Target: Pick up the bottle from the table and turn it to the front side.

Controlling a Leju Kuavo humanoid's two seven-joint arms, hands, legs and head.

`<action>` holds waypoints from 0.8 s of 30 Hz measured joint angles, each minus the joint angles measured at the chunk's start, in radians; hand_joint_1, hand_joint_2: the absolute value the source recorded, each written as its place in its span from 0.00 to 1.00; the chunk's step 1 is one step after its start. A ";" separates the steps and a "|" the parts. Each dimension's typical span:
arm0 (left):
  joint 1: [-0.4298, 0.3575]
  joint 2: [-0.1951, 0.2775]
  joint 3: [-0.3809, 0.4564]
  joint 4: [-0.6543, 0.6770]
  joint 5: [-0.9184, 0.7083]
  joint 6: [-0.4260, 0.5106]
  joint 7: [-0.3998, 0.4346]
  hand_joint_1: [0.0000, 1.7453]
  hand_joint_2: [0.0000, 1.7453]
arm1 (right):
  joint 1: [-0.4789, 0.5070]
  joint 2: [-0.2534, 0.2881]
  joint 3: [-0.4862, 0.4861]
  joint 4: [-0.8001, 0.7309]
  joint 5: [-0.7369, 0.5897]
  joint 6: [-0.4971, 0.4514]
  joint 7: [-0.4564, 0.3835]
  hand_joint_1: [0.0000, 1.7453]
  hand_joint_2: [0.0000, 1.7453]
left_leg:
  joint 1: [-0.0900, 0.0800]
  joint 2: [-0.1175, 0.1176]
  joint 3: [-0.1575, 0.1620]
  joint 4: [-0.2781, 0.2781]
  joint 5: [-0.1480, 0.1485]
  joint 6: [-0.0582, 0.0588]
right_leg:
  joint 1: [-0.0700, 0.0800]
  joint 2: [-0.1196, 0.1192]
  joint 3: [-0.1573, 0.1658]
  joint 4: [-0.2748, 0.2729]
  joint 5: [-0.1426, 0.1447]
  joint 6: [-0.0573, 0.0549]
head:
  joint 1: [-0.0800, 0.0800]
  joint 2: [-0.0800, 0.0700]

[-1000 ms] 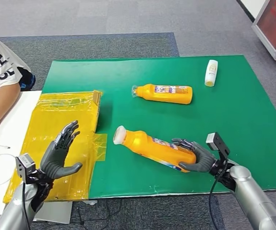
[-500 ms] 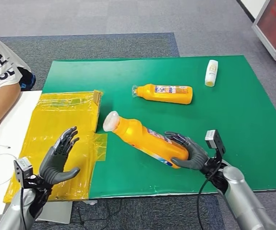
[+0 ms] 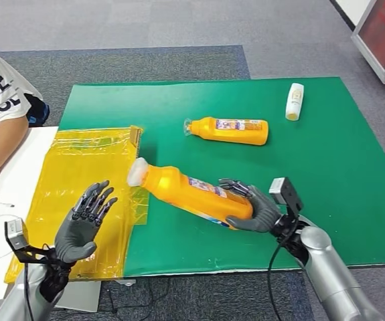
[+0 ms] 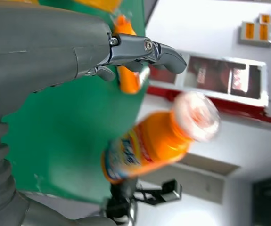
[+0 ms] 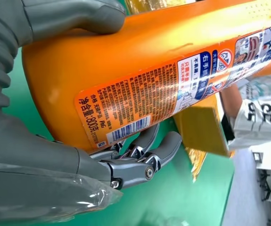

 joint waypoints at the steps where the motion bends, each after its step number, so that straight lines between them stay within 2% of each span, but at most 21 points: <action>1: -0.012 -0.002 -0.004 0.012 0.014 -0.020 0.003 0.00 1.00 | -0.009 0.010 0.015 -0.009 0.023 -0.020 0.004 1.00 1.00 | 0.000 0.000 0.000 0.000 0.000 0.000 | 0.000 0.000 0.000 0.000 0.000 0.000 | 0.000 0.000; 6: -0.070 -0.007 -0.035 0.056 0.072 -0.093 0.022 0.00 1.00 | -0.052 0.062 0.093 -0.037 0.145 -0.133 0.012 1.00 1.00 | 0.000 0.000 0.000 0.000 0.001 0.000 | 0.000 0.000 0.000 0.001 0.000 -0.001 | 0.000 0.000; 12: -0.147 -0.007 -0.056 0.082 0.199 -0.182 0.059 0.00 1.00 | -0.088 0.117 0.172 -0.038 0.211 -0.204 0.018 1.00 1.00 | 0.000 0.000 -0.001 0.000 0.001 0.000 | 0.000 -0.001 0.000 0.001 0.001 -0.001 | 0.000 0.000; 24: -0.189 -0.003 -0.070 0.090 0.240 -0.158 0.083 0.00 1.00 | -0.083 0.138 0.206 -0.058 0.220 -0.227 0.014 1.00 1.00 | 0.000 -0.001 -0.001 0.000 0.001 0.000 | 0.000 -0.001 -0.001 0.000 0.001 -0.001 | 0.000 0.000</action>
